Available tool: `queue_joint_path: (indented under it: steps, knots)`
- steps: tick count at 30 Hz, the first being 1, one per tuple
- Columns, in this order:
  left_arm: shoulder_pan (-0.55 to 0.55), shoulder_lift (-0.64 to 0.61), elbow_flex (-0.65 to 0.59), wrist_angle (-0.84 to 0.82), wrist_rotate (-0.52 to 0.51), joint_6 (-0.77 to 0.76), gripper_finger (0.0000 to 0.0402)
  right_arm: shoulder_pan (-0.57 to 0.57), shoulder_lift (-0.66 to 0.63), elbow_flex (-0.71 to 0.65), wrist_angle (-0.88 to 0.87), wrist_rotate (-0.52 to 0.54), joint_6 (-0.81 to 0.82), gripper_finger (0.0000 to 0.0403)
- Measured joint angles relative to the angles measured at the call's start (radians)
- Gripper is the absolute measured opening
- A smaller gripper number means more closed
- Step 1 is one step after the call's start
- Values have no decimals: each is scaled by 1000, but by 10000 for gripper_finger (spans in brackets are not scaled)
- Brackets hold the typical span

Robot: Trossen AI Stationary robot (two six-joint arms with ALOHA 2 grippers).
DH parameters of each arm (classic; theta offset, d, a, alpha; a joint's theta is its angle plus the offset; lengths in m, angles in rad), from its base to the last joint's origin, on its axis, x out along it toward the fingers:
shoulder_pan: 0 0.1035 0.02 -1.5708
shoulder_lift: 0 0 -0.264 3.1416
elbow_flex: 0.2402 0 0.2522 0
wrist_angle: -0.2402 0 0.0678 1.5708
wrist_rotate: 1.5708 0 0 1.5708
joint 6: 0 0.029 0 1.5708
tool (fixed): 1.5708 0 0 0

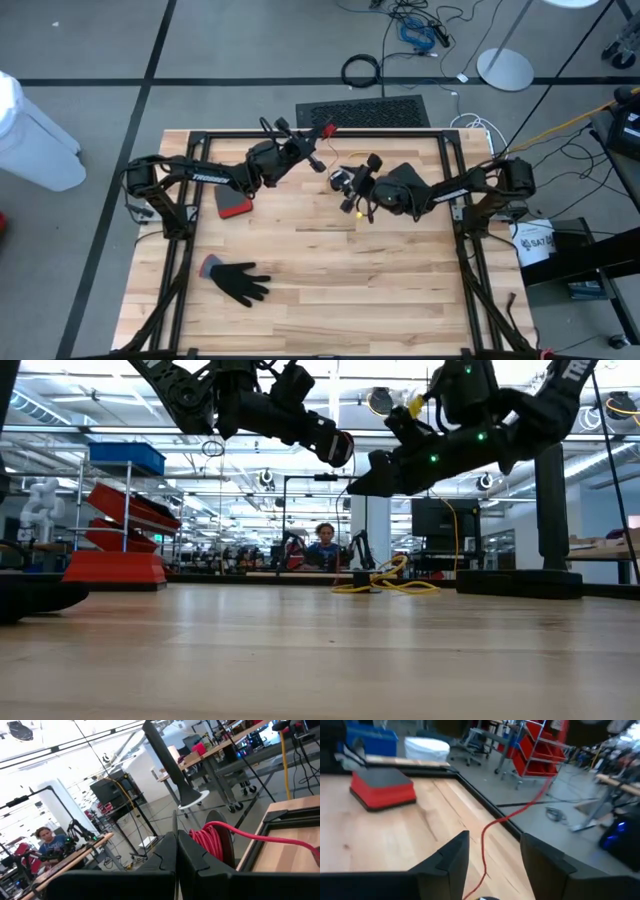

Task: Coil cords
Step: Coil the red wire into the spool

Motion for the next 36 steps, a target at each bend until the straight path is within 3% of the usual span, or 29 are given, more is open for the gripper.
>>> queue_joint_path:
  steps: [7, 11, 21, 25, 36]
  knots:
    - [-2, 0, 0, 5, 7, -2, 0, -96, 0, -71, 146, -134, 111, 160]
    - [-5, 0, 0, 6, 16, -2, 0, -135, 0, -83, 227, -361, 147, 158]
    - [-6, 0, 0, 6, 27, -25, 0, -176, 38, -82, 246, -381, 171, 157]
    - [-6, 0, 0, 6, 28, -35, 0, -188, 94, -82, 342, -429, 189, 153]
    - [-9, 0, 0, 5, 40, -55, 0, -187, 188, -28, 433, -457, 184, 87]
